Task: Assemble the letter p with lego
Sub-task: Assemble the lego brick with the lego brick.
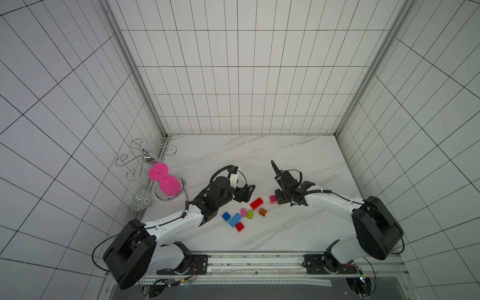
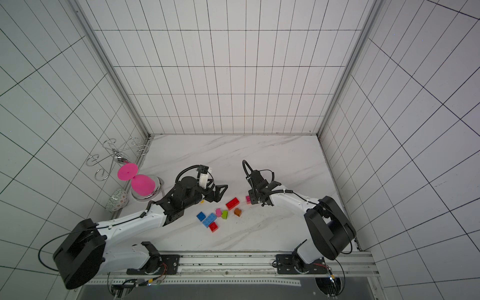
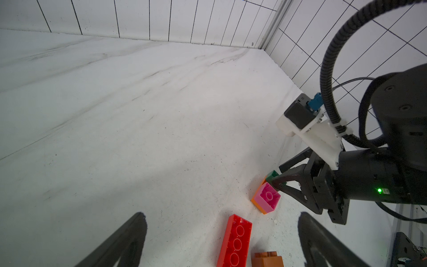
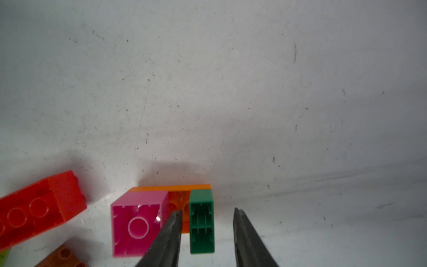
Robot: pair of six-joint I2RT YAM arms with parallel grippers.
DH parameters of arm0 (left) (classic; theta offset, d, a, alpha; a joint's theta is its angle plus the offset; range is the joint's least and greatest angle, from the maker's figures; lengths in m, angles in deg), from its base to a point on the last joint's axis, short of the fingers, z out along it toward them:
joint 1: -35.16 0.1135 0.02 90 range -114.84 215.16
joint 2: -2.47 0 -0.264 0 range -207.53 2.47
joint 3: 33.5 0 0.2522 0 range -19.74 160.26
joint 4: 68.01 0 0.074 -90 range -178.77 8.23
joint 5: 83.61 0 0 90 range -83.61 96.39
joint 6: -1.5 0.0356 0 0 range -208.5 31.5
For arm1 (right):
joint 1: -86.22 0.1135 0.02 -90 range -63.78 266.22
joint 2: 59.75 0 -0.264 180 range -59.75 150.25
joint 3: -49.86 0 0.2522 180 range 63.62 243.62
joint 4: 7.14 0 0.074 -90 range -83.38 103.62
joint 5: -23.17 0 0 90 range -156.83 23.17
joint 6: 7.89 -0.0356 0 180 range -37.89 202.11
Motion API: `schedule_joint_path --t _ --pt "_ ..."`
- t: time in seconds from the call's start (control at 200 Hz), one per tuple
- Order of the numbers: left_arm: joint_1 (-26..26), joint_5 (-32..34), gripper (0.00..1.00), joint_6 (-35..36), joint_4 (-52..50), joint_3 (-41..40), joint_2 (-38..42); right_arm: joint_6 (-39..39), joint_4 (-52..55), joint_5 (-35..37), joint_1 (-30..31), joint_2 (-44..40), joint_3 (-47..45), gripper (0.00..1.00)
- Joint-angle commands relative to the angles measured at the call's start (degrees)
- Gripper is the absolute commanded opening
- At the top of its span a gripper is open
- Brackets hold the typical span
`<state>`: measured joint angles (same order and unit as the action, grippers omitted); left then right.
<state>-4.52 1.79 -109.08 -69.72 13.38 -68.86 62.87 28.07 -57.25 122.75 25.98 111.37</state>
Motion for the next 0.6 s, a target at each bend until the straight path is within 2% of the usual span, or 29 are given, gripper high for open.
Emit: schedule_joint_path --t 0.0,0.29,0.35,0.42,0.505,0.595 --pt "0.06 0.01 0.97 0.05 1.32 -0.60 -0.34 -0.79 2.80 1.41 0.34 -1.73 1.82 0.45" --pt "-0.22 1.57 0.97 0.27 1.65 -1.62 1.93 -1.74 4.33 -0.74 -2.61 -9.58 1.12 0.58" --pt "-0.58 2.57 0.97 0.58 1.68 -2.07 2.84 -2.01 4.40 -2.47 -3.83 -11.42 0.89 0.66" --pt "-1.21 3.96 0.97 0.99 1.70 -2.49 4.02 -1.74 4.41 -3.89 -4.80 -13.43 0.65 0.85" --pt "-1.53 5.15 0.97 1.24 1.27 -2.80 5.42 -1.02 4.14 -4.57 -5.44 -15.55 0.00 1.00" --pt "-1.48 6.51 0.97 1.35 0.86 -3.38 6.67 -0.80 3.16 -5.26 -5.95 -17.70 -1.11 0.99"
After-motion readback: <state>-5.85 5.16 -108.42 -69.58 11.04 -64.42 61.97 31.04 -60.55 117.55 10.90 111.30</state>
